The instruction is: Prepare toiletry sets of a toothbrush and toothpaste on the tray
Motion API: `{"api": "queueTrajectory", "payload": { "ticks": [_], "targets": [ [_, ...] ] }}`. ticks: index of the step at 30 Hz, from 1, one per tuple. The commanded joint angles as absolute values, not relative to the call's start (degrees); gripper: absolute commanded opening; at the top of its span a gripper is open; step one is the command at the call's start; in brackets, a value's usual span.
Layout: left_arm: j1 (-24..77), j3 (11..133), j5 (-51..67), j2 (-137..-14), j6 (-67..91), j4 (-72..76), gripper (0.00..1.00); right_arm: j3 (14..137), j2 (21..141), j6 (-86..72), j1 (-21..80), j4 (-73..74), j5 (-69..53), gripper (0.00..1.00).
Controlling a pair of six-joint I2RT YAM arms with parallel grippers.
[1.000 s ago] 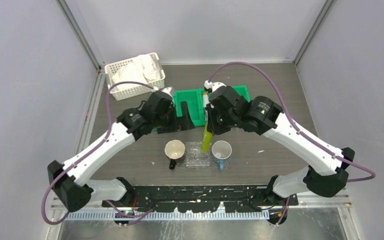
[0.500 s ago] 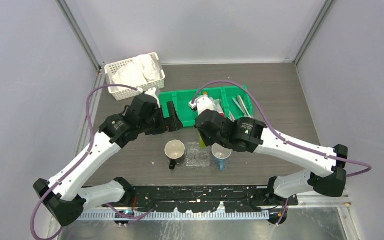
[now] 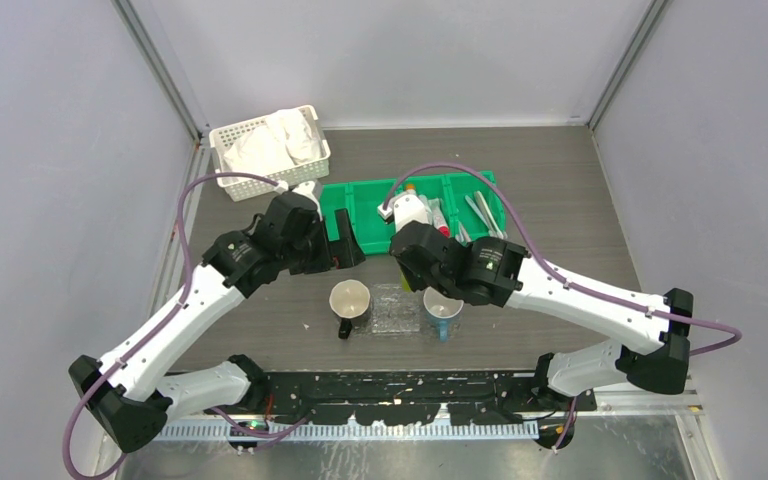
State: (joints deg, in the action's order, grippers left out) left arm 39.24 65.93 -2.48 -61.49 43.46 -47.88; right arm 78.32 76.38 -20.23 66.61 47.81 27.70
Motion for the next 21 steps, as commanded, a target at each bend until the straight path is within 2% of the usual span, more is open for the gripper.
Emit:
{"api": "queueTrajectory", "payload": {
  "ticks": [1,21],
  "targets": [
    [38.85,65.66,-2.42,-61.00,43.42,-46.66,1.00,78.44,73.52,-20.62,66.62,45.35,27.16,0.01],
    [38.85,64.19,-2.16,-61.43,43.85,-45.48,1.00,75.28,73.17,-21.62,67.30,43.78,23.56,0.01]
  ]
}}
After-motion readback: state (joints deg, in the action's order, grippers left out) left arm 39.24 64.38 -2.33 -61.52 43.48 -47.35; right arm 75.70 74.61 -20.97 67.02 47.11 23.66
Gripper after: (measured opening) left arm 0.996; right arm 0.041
